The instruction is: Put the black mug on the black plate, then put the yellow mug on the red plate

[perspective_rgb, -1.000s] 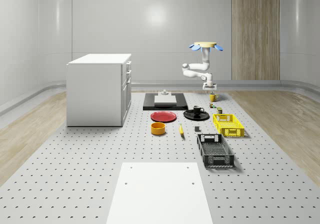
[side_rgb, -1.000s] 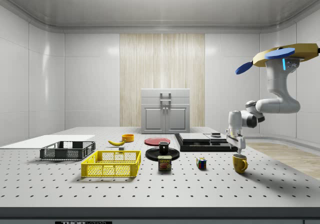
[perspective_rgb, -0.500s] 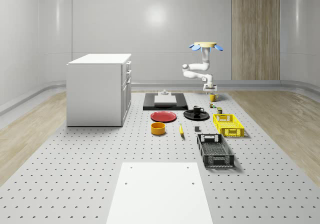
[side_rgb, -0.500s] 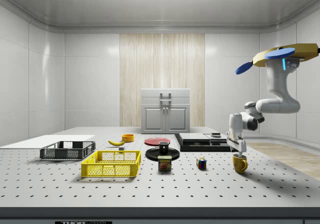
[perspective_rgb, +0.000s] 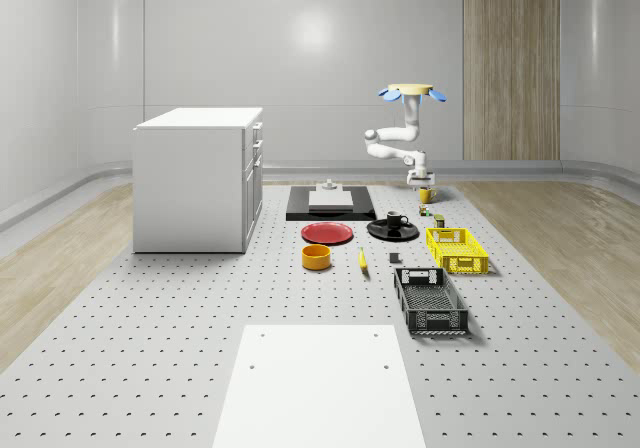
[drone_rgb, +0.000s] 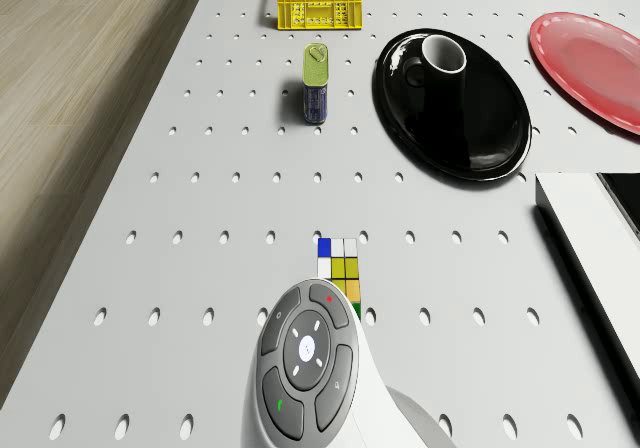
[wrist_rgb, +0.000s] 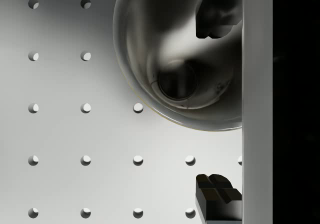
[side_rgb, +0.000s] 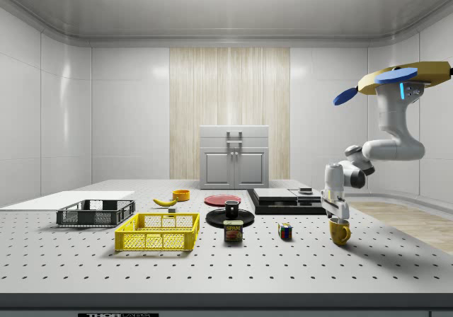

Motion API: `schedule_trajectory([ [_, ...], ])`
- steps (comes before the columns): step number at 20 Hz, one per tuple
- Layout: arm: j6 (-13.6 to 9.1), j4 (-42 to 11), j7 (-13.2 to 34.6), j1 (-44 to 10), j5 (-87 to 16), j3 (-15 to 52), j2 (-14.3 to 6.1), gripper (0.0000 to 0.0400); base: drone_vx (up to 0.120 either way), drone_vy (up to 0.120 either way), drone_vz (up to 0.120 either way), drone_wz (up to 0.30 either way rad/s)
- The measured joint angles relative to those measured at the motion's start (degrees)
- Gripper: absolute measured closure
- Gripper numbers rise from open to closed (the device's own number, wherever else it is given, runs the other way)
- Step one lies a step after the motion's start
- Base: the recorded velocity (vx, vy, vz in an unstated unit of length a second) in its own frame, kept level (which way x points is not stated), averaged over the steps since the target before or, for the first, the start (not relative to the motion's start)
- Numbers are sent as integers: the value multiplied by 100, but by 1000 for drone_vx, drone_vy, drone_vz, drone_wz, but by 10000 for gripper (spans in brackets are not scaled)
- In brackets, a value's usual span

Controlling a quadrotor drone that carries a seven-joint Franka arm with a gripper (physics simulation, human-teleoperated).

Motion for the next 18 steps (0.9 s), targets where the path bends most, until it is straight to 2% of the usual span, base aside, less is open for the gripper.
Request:
schedule_trajectory([
  [18, -52, -41, -119, 173, -114, -97, 61, 0, 0, 0, 0, 0],
])
